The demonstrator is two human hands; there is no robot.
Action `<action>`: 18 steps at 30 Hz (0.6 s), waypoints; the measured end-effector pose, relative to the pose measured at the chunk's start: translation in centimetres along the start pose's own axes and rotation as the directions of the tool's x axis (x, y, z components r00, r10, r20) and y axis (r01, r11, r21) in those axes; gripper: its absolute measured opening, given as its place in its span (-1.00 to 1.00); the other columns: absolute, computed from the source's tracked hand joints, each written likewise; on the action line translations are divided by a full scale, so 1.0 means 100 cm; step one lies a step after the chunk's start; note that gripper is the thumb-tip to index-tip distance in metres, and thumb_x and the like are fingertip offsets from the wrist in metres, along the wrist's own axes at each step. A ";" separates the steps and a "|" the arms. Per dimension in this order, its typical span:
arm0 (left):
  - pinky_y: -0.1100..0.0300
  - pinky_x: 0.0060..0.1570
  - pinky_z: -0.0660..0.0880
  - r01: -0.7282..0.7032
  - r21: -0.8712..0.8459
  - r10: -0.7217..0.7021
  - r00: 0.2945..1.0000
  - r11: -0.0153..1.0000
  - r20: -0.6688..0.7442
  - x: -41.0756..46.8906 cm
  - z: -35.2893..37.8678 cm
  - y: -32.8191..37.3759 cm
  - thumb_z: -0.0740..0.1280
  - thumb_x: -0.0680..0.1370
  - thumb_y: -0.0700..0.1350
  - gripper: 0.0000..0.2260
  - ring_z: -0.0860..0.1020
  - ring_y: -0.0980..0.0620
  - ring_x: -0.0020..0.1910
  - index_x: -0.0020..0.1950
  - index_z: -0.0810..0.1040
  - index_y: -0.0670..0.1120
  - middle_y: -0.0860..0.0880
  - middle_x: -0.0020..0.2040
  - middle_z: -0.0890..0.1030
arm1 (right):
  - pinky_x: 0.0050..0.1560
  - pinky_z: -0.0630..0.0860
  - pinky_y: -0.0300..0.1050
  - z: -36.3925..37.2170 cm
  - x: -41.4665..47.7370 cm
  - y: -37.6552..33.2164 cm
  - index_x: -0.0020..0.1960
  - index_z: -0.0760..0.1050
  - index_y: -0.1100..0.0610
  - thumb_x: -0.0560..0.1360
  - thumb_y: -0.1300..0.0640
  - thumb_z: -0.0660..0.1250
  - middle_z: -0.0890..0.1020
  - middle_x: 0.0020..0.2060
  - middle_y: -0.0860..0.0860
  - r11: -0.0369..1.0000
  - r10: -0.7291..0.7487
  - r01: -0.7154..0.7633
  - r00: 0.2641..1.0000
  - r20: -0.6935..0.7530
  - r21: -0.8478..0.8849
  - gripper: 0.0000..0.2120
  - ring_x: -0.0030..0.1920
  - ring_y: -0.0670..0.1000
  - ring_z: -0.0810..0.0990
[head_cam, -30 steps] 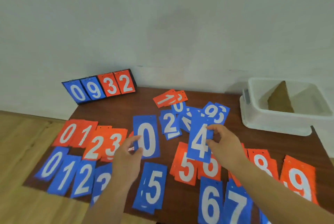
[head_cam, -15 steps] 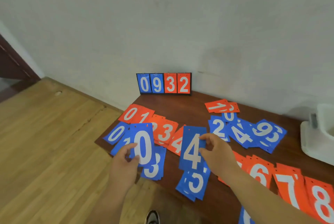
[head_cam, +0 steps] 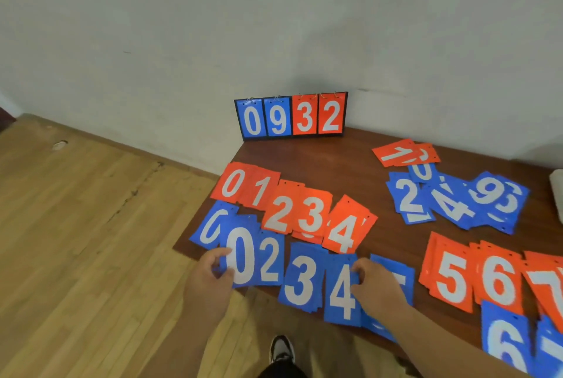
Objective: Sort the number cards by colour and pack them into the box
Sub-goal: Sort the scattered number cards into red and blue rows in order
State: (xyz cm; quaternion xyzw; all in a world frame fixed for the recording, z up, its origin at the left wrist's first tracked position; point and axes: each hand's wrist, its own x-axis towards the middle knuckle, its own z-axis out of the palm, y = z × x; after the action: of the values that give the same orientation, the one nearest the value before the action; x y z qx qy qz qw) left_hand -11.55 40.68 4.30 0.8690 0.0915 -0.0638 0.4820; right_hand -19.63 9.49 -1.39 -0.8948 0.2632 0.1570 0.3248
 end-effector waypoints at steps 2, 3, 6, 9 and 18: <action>0.33 -0.22 0.39 -0.025 0.046 0.023 0.999 0.999 0.045 0.017 0.002 -0.001 0.41 0.54 -0.29 -0.68 0.55 0.05 -0.08 0.13 0.57 0.12 0.06 -0.02 0.58 | -0.19 0.50 -0.12 0.002 0.002 -0.001 0.01 0.42 -0.08 0.47 0.11 0.41 0.57 -0.03 -0.04 0.999 0.034 -0.035 0.999 -0.021 -0.024 -0.79 -0.13 -0.04 0.55; 0.35 -0.22 0.38 -0.036 0.065 0.032 0.998 0.997 0.063 0.025 0.003 0.000 0.40 0.55 -0.28 -0.69 0.54 0.06 -0.08 0.14 0.56 0.12 0.04 -0.01 0.57 | -0.21 0.49 -0.13 0.002 0.003 -0.003 0.00 0.43 -0.06 0.48 0.09 0.42 0.56 -0.03 -0.03 0.999 0.047 -0.048 0.998 -0.041 -0.021 -0.81 -0.13 -0.05 0.55; 0.37 -0.29 0.37 -0.032 0.095 0.021 0.994 0.995 0.111 0.044 0.006 -0.004 0.38 0.56 -0.25 -0.71 0.57 0.20 -0.14 0.17 0.56 0.11 0.02 0.03 0.56 | -0.18 0.53 -0.10 -0.004 0.008 -0.013 0.02 0.47 -0.03 0.48 0.01 0.44 0.53 -0.04 -0.03 0.998 0.056 -0.058 0.992 -0.112 -0.017 -0.82 -0.14 -0.05 0.55; 0.25 -0.19 0.41 -0.030 0.078 0.020 0.991 0.996 0.129 0.060 0.006 -0.010 0.38 0.56 -0.25 -0.70 0.60 -0.03 0.07 0.18 0.56 0.11 -0.06 0.10 0.61 | -0.09 0.56 -0.11 -0.010 0.015 -0.028 0.12 0.50 -0.03 0.49 -0.05 0.43 0.51 0.05 -0.04 0.999 0.033 -0.034 0.990 -0.136 -0.007 -0.75 -0.04 -0.02 0.55; 0.26 -0.34 0.47 0.073 0.084 -0.077 0.996 0.994 0.042 0.112 -0.030 -0.022 0.31 0.56 -0.32 -0.67 0.60 0.08 -0.26 0.18 0.55 0.07 0.01 0.02 0.64 | 0.19 0.52 -0.06 -0.009 0.044 -0.094 0.34 0.44 -0.07 0.51 -0.09 0.39 0.47 0.28 -0.10 0.998 -0.065 0.063 0.987 -0.148 -0.020 -0.58 0.28 -0.01 0.45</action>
State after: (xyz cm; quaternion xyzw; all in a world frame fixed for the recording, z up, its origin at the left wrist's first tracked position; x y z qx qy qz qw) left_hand -1.02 45.46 1.81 0.8825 0.1107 -0.1051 0.4449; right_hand -10.60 13.41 2.01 -0.9144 0.2564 0.0815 0.3025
